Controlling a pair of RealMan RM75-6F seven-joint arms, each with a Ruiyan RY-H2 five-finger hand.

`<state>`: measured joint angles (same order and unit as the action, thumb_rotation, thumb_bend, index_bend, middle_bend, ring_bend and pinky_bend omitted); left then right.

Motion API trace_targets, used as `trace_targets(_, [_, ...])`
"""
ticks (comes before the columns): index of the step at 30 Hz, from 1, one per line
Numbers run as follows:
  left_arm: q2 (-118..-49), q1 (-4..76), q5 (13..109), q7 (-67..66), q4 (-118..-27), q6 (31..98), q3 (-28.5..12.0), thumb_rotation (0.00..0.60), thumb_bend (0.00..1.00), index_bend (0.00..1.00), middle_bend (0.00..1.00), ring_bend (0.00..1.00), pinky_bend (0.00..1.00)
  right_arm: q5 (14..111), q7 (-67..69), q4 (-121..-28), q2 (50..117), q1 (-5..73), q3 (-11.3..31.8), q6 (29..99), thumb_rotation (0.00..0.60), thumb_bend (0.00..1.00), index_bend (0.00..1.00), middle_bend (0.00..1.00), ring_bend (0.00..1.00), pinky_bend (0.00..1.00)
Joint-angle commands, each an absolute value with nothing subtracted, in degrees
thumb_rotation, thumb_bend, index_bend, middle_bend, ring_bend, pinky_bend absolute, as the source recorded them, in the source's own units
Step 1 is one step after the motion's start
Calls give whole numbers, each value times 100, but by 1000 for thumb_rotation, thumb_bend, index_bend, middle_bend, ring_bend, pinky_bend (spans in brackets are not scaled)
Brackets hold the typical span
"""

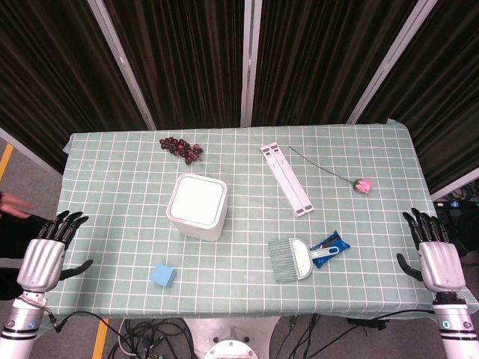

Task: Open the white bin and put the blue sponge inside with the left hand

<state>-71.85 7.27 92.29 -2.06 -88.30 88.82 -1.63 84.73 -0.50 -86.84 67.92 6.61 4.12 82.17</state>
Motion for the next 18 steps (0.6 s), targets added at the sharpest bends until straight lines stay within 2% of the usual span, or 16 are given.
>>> trace_targets(1, [-7185,730,9234,-216,-8835,8877,-160,600,91,163,137,80,214,8476,-58,-8689,6781,656,407,8220,600,228,0,0,0,0])
trace_targets(10, [-7016,1126,9777,-242,-9075,8776,-264,600,91,163,146,80,212,8445,-90,-8731,6755,675,433,8200,600,228,0,0,0,0])
trace_targets(18, [-6971,2084,10376,-523,-9742,7907,-490,600,91,162,146,65,207,8403,-165,-8719,6779,673,414,8156,600,229,0,0,0,0])
